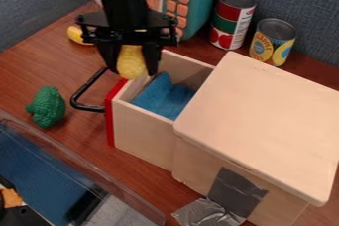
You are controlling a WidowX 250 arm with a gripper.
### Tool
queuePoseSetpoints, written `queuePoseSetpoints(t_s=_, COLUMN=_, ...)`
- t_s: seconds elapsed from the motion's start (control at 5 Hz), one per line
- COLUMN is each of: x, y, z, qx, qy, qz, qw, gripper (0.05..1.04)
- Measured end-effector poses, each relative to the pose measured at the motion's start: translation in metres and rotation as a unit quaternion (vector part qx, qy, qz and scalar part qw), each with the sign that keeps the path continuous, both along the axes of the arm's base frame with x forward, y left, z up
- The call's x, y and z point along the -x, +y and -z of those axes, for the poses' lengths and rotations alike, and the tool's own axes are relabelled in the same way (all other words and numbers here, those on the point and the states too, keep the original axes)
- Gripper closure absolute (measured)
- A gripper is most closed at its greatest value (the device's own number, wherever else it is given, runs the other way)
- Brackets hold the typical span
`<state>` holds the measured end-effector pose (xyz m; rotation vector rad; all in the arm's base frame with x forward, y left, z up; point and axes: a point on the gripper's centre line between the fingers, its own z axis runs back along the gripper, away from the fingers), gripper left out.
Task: Put the corn inside the drawer
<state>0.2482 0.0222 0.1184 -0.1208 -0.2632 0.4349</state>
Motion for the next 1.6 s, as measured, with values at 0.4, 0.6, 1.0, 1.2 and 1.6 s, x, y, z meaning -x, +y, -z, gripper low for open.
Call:
queuePoseSetpoints(t_s=0.4, x=0.003, y=-0.023, z=0.000, qx=0.015, qy=0.006, qz=0.014, qw=0.9998, gripper=0.453)
queuePoseSetpoints(t_s=0.6, x=0.005, y=-0.034, z=0.006, qx=0.013, qy=0.006, qz=0.024, qw=0.9996, gripper=0.454)
queuePoseSetpoints(t_s=1.0, x=0.012, y=-0.029, z=0.017, qx=0.007, qy=0.007, qz=0.016, qw=0.9998, gripper=0.112)
queuePoseSetpoints(t_s=1.2, x=0.017, y=-0.015, z=0.005, qx=0.000, qy=-0.036, qz=0.027, qw=0.9990, gripper=0.077)
queuePoseSetpoints(t_s=1.6, x=0.064, y=0.044, z=-0.031, qx=-0.057, qy=-0.085, qz=0.052, qw=0.9934, gripper=0.083)
